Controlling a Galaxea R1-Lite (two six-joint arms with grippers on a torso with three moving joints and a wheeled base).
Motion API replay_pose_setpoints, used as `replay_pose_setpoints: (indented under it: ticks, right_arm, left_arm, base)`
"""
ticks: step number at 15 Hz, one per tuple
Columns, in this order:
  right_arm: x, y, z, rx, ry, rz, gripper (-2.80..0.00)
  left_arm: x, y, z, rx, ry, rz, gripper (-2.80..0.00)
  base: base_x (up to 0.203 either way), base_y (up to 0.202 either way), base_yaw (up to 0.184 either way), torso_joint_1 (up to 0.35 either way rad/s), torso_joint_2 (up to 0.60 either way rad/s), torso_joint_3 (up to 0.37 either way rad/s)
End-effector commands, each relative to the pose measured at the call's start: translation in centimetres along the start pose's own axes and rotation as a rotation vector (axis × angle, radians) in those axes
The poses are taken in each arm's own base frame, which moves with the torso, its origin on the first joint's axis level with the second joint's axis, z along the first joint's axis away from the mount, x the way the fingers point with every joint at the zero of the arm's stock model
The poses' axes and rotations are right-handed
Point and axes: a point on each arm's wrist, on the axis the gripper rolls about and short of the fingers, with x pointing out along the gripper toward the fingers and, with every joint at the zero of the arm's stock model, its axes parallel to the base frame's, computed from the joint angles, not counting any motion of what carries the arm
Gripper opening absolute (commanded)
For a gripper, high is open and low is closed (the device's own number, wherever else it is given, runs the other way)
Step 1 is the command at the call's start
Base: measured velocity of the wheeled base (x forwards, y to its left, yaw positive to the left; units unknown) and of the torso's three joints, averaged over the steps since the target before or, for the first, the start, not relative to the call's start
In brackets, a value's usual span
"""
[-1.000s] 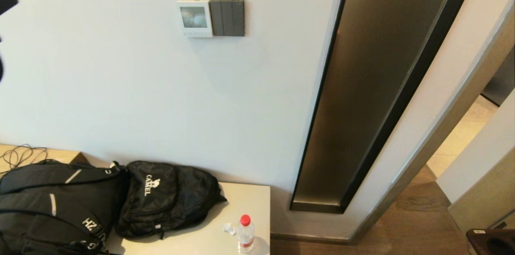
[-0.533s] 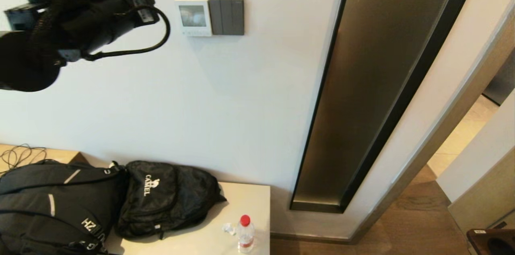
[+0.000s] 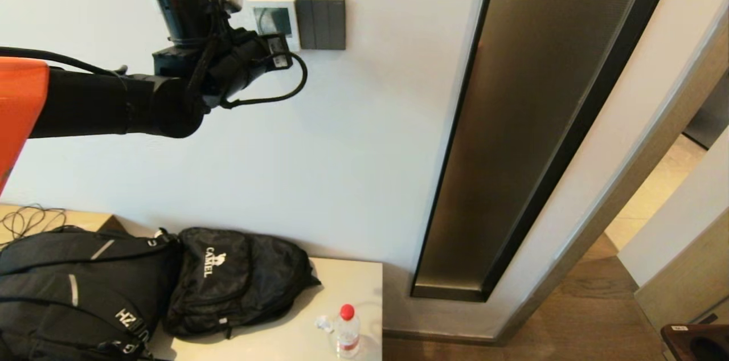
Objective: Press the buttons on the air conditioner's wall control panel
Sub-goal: Turn on the central air conditioner
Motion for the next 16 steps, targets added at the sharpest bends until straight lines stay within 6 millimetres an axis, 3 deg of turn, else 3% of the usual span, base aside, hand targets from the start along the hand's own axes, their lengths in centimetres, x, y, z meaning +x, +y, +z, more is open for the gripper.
replay_pose_setpoints:
  ticks: [1,7,16]
  right_arm:
    - [0.0,0.0,0.0,0.0,0.001,0.0,-2.8]
    - [0.0,0.0,0.0,0.001,0.001,0.0,-2.8]
    - [0.0,0.0,0.0,0.001,0.001,0.0,-2.8]
  left_arm:
    - [0.4,0.1,-1.1,0.001,0.024,0.002,-2.8]
    - [0.7,-0.3,-1.3,0.004,0.02,-0.009,-2.8]
    - [2.8,-1.1,-3.0,0.0,-0.001,0.002,-2.8]
  base:
    - [0.0,0.0,0.0,0.0,0.0,0.0]
    - [0.0,0.0,0.0,0.0,0.0,0.0]
    - [0.0,0.0,0.0,0.0,0.0,0.0]
